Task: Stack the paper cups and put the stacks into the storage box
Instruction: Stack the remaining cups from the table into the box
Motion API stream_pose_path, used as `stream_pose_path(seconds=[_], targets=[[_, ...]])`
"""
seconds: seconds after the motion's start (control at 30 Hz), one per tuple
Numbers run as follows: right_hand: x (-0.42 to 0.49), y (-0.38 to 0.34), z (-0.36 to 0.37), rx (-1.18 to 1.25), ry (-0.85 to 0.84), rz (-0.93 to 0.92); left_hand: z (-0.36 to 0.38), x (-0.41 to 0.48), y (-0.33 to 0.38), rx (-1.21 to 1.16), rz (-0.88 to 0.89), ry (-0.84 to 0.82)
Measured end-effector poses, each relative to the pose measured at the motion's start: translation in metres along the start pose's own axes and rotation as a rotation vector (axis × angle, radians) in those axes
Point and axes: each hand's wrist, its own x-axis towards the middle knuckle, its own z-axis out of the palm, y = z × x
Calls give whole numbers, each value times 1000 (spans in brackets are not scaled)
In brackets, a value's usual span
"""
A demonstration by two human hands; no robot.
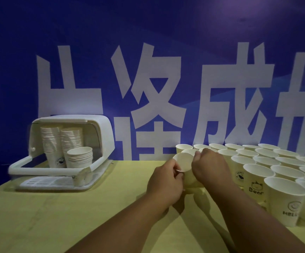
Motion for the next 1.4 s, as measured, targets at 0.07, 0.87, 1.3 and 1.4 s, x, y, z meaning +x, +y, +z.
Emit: stream_pose_path(seconds=[0.07,0.87,1.3,1.4], targets=[[-2,-9,-6,63,27,-21,-16,4,2,-7,7,37],[-49,-149,19,583,4,-410,-236,22,-110,85,239,611],[-46,-260,58,980,-11,-200,-260,28,-140,511,49,403],[-46,-253,65,900,-16,-249,-258,30,-145,653,-44,285]])
